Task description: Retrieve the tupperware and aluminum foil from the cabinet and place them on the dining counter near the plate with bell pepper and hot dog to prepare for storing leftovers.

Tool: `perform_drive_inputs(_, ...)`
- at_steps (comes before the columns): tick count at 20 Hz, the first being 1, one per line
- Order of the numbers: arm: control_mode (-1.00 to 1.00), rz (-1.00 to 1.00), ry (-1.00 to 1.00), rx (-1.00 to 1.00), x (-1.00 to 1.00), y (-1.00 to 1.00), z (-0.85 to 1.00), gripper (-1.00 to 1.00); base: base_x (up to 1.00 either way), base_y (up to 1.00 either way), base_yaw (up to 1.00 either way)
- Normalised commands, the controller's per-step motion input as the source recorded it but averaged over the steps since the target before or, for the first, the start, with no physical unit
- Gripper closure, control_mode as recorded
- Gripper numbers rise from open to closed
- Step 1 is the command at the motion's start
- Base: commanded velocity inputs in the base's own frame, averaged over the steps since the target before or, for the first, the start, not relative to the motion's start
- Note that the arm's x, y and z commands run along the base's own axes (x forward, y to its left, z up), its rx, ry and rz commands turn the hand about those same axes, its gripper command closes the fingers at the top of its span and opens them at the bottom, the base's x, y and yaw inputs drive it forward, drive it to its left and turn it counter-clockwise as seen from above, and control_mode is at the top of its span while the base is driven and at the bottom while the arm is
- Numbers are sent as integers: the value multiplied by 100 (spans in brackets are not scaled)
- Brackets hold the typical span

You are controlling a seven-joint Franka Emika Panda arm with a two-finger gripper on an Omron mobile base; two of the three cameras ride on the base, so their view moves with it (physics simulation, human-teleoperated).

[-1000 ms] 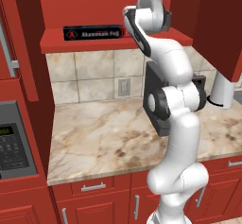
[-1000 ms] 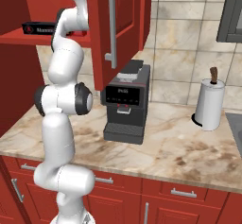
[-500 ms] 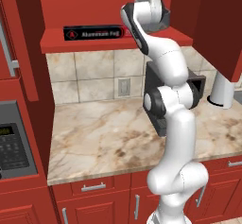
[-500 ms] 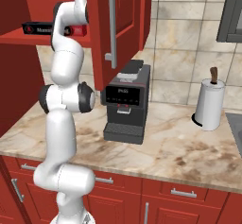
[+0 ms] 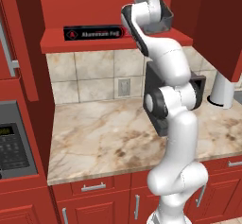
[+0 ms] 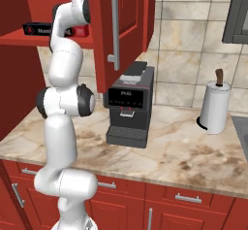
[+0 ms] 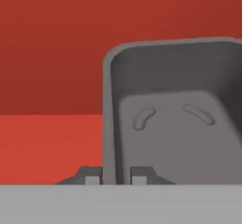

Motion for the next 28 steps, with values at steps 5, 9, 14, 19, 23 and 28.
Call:
perform_drive_inputs(5, -100, -20, -4, -10, -75, -17, -34, 100, 0, 0, 0)
perform_drive_inputs(9, -100, -24, 0, -4, -100, -7, -34, 100, 0, 0, 0)
perform_drive_inputs(14, -100, -24, 16, 0, -100, -2, -14, 100, 0, 0, 0)
perform_drive_inputs(19, -100, -16, 28, -3, -97, 0, 4, 100, 0, 0, 0)
perform_drive_inputs(23, -100, -12, 31, -8, -98, 0, 16, 100, 0, 0, 0)
perform_drive_inputs(28, -100, -10, 32, -12, -100, 8, 6, 100, 0, 0, 0)
